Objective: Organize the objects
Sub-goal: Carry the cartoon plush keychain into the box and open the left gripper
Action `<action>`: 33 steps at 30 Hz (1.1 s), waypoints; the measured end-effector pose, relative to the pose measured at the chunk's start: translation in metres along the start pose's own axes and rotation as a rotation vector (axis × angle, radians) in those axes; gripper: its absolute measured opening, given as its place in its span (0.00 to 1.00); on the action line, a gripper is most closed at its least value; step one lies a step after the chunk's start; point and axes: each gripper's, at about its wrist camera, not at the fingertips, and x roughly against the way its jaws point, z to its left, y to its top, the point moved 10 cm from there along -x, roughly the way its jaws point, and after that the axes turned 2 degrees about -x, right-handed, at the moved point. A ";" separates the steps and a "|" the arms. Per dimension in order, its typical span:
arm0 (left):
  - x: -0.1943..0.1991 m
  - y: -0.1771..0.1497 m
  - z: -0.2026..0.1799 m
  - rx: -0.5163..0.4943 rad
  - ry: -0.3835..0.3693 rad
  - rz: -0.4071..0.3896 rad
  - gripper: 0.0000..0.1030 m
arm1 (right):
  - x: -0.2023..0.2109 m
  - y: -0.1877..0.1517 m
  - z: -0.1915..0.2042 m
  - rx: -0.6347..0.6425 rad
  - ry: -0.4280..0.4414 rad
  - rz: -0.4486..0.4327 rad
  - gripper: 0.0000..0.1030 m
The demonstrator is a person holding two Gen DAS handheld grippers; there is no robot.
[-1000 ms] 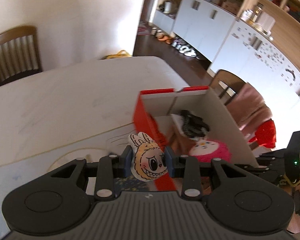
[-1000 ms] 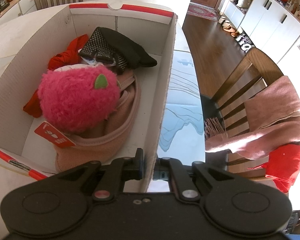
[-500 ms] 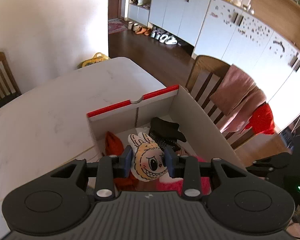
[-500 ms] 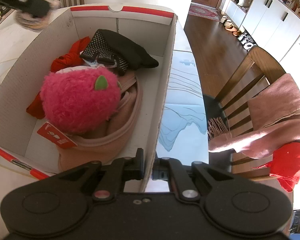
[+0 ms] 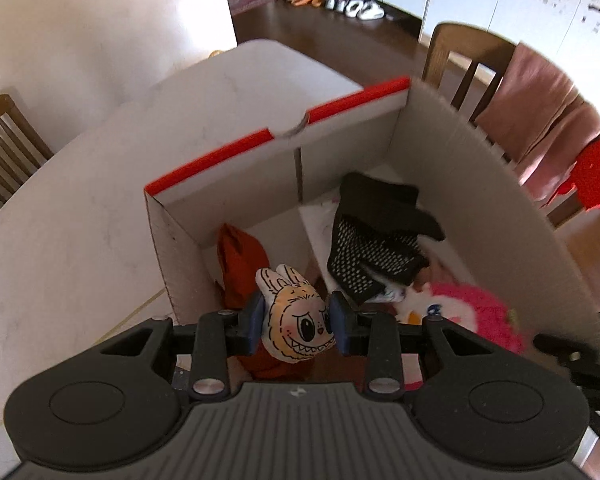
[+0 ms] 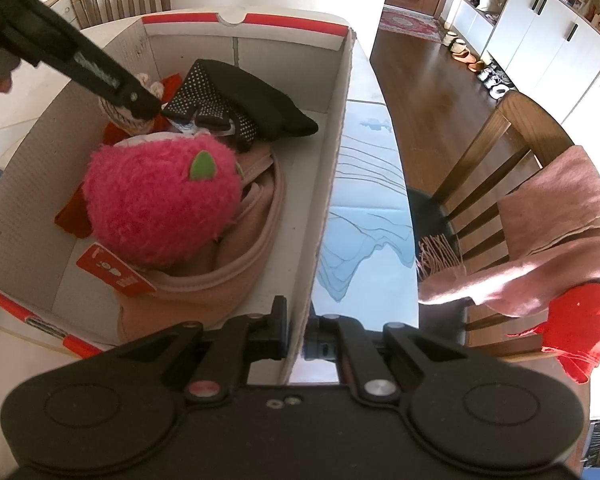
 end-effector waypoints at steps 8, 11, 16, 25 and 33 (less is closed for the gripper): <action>-0.013 -0.005 -0.010 -0.037 0.012 0.032 0.33 | 0.000 -0.001 0.001 -0.005 0.005 0.003 0.05; -0.014 -0.005 -0.011 -0.042 0.014 0.029 0.36 | 0.000 -0.001 0.000 -0.005 0.006 0.004 0.05; -0.010 -0.003 -0.016 -0.037 -0.019 0.008 0.59 | 0.000 -0.001 0.000 -0.009 0.009 0.004 0.06; 0.013 -0.004 -0.012 -0.007 -0.056 -0.045 0.70 | 0.000 -0.001 0.000 -0.009 0.009 0.006 0.06; 0.058 -0.007 -0.001 0.009 -0.103 -0.130 0.70 | 0.000 -0.002 -0.001 0.002 0.004 0.007 0.06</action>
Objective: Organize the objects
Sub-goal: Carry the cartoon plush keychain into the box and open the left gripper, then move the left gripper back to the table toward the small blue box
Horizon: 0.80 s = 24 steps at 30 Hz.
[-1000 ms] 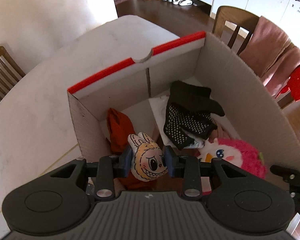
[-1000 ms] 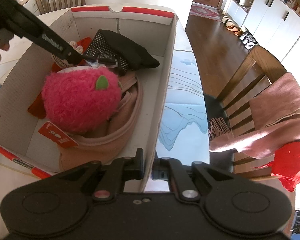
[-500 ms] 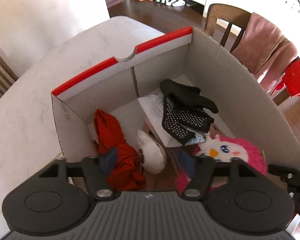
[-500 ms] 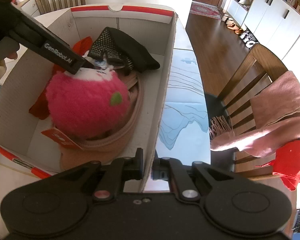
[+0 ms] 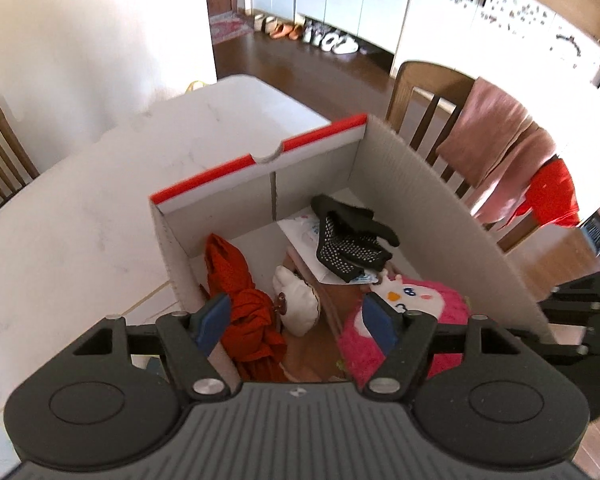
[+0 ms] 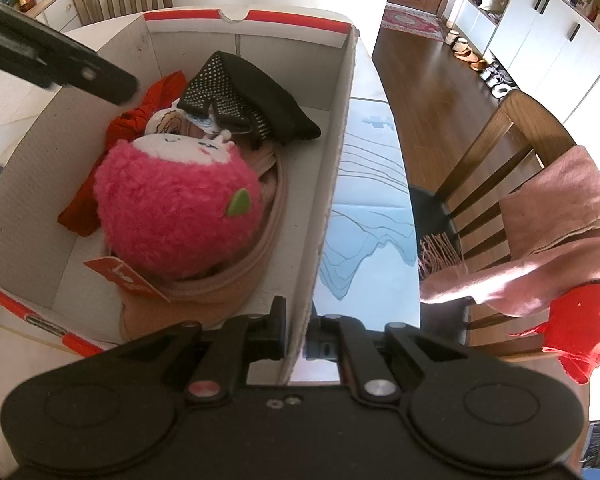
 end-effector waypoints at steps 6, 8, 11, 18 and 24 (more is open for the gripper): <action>0.035 -0.007 0.020 0.047 -0.010 -0.054 0.70 | 0.000 0.001 0.001 0.016 -0.009 0.002 0.07; 0.046 -0.012 0.028 0.059 -0.010 -0.067 0.70 | 0.000 0.002 0.001 0.020 -0.011 0.003 0.07; 0.060 -0.021 0.039 0.074 0.000 -0.082 0.70 | 0.001 0.002 0.001 0.023 -0.013 0.003 0.07; 0.072 -0.055 0.070 0.166 0.018 -0.079 0.76 | 0.001 0.003 0.001 0.027 -0.017 0.004 0.08; 0.065 -0.087 0.095 0.288 0.037 -0.056 0.76 | 0.000 0.003 0.002 0.031 -0.022 0.007 0.09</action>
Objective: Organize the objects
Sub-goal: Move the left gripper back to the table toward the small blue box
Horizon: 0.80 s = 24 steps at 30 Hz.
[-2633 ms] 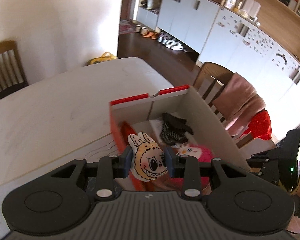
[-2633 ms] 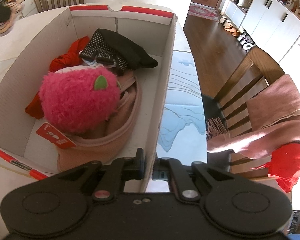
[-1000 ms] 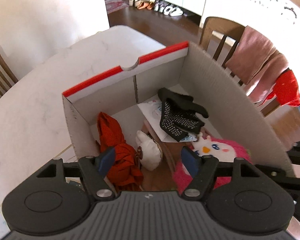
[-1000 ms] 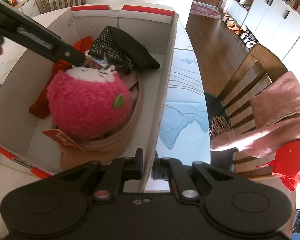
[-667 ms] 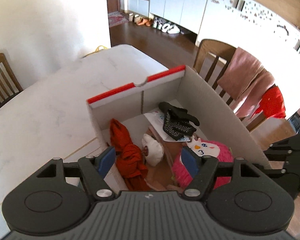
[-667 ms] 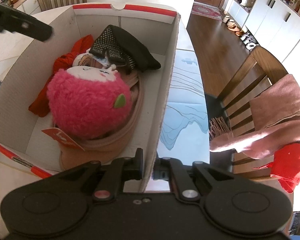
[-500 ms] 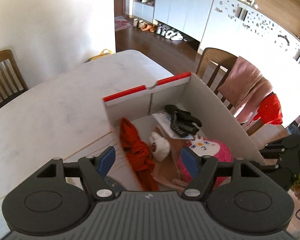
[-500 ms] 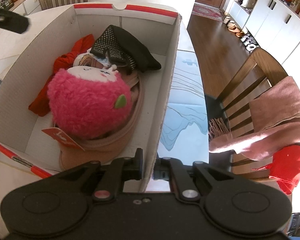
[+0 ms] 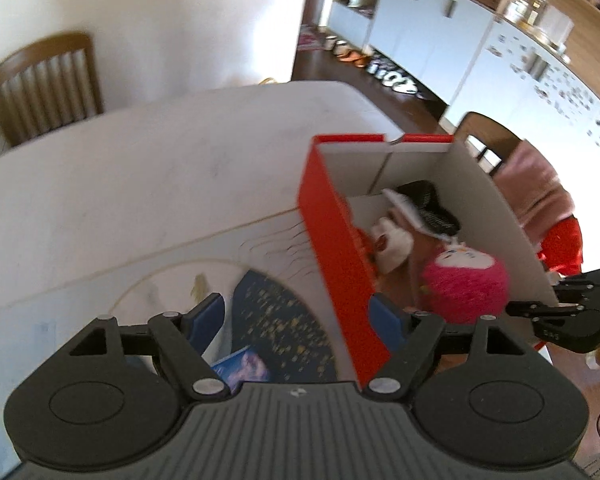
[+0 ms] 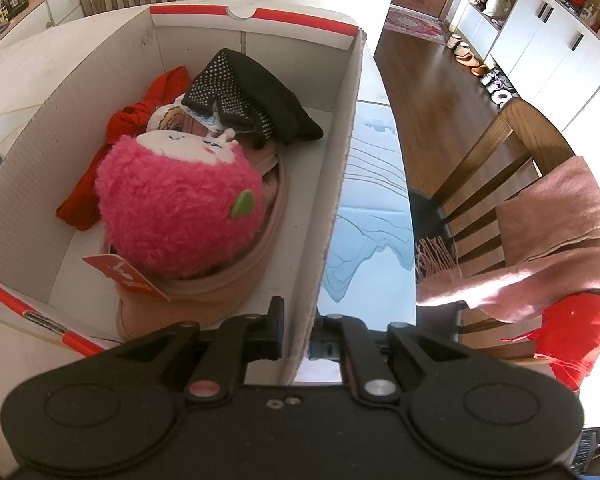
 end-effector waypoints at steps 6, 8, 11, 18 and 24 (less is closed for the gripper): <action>-0.013 -0.026 0.021 0.085 0.056 0.032 0.84 | 0.000 0.000 0.000 -0.001 -0.001 0.000 0.10; -0.018 -0.034 0.025 0.122 0.052 0.047 0.87 | 0.000 0.000 0.000 -0.001 -0.002 0.000 0.10; -0.029 -0.046 0.028 0.162 0.064 0.072 0.98 | 0.000 0.000 0.000 0.000 -0.002 0.000 0.10; -0.058 -0.069 0.034 0.228 0.091 0.131 0.99 | 0.000 0.000 0.000 0.000 -0.001 0.000 0.12; -0.078 -0.077 0.038 0.203 0.141 0.151 0.99 | 0.000 -0.001 0.001 0.003 -0.005 0.002 0.12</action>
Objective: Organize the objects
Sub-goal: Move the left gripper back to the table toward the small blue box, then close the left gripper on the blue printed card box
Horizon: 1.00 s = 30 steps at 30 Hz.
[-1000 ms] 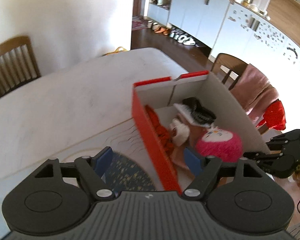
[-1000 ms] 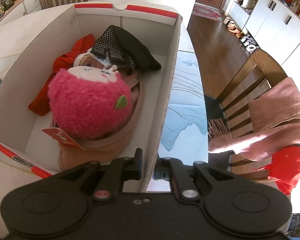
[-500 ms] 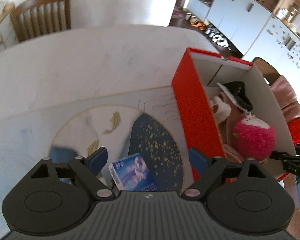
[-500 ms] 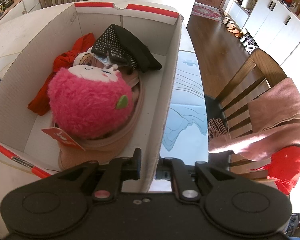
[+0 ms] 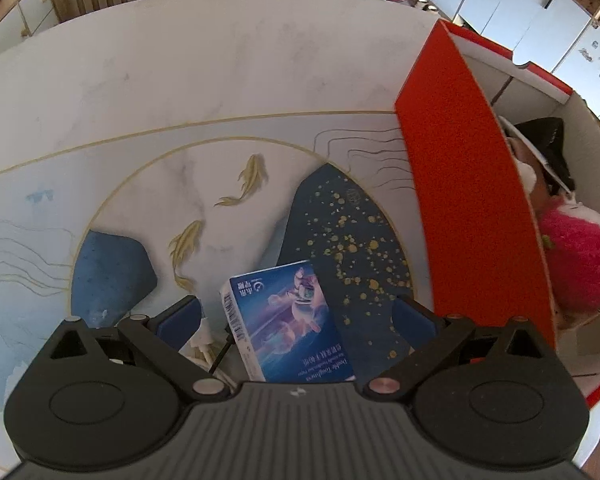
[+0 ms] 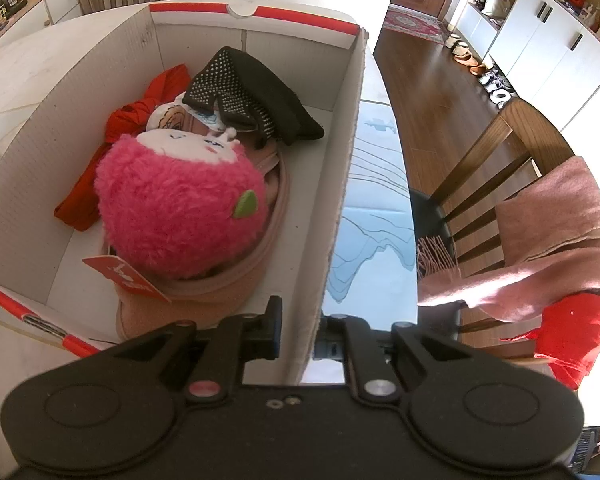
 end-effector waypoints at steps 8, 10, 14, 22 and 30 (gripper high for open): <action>-0.012 -0.003 0.000 -0.060 0.086 -0.007 0.99 | 0.000 0.000 0.000 0.000 -0.001 0.000 0.12; -0.013 -0.003 -0.001 -0.083 0.103 -0.011 0.99 | 0.000 0.000 0.000 0.000 0.000 0.001 0.12; -0.011 -0.003 -0.002 -0.106 0.118 -0.034 0.96 | 0.000 0.000 0.000 0.000 -0.001 0.001 0.12; -0.001 -0.004 -0.003 -0.110 0.107 -0.053 0.63 | -0.001 0.000 0.000 0.001 -0.001 0.001 0.12; 0.013 -0.001 -0.004 -0.110 0.057 -0.063 0.59 | -0.001 0.000 0.000 0.002 -0.001 0.001 0.11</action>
